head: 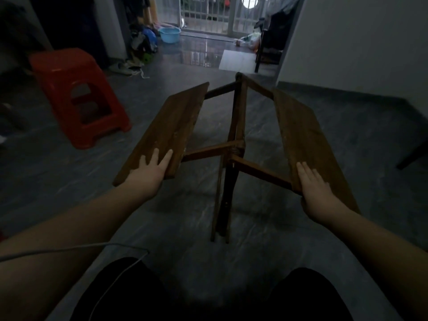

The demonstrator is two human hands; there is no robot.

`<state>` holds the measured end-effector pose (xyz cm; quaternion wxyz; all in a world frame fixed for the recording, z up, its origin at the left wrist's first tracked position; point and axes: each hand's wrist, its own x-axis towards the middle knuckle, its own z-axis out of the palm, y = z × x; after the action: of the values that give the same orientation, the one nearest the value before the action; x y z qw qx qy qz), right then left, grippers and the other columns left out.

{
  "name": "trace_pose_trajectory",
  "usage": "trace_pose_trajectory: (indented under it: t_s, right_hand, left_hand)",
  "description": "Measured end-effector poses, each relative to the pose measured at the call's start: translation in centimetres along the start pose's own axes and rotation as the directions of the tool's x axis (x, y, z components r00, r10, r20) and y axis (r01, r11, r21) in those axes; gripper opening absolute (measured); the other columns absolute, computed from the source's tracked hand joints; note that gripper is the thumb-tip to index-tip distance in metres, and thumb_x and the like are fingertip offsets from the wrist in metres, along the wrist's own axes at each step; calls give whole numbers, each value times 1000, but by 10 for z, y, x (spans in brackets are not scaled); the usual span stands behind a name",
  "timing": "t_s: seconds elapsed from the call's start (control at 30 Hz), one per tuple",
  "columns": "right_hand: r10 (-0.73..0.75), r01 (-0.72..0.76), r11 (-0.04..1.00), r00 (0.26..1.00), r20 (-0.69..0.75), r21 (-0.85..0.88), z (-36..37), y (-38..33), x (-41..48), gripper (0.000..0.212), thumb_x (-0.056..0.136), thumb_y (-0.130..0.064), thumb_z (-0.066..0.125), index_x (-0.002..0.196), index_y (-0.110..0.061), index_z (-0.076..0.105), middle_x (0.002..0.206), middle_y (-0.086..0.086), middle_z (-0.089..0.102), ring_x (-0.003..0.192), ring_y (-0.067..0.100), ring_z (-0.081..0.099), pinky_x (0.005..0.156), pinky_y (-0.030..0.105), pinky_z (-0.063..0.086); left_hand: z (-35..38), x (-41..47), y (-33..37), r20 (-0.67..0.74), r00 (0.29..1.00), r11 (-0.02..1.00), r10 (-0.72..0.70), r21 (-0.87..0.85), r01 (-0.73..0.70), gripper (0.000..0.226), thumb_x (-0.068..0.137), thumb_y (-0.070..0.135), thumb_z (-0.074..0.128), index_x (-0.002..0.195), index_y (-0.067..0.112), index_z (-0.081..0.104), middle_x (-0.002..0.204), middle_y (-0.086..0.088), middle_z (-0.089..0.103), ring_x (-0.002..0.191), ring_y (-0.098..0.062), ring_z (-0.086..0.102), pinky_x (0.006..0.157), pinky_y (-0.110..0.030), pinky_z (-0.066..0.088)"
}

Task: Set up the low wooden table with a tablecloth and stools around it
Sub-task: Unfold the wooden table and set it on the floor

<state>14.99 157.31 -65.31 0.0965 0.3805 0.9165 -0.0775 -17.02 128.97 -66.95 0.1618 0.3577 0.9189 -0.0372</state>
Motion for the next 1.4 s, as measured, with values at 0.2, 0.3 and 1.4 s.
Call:
trace_pose_trajectory:
  t_s: [0.2,0.3,1.4]
  right_hand:
    - [44,-39,993,998,37,-114,-40,-10,0,92,94,0,47,156,-25,-17,165,-5,-14,152,29,-3,118,63,11]
    - [63,-54,982,997,45,-182,-59,-18,0,92,94,2,47,156,-25,-15,165,-4,-14,151,31,-3,117,64,13]
    - [121,-101,894,992,17,-437,-118,-48,-13,100,85,-15,65,157,-26,-4,165,4,-5,149,42,1,108,77,12]
  left_hand:
    - [-28,0,-3,-1,1000,1000,4,26,-4,103,92,-9,46,151,44,-20,166,-2,-7,149,-39,15,115,-53,33]
    - [-45,0,-4,4,1000,997,15,77,-16,103,91,-10,45,152,42,-20,166,-5,-7,148,-43,14,114,-54,33]
    - [-107,-20,118,-36,999,917,35,398,-18,101,92,19,63,155,30,-15,165,-16,-4,139,-62,11,99,-79,27]
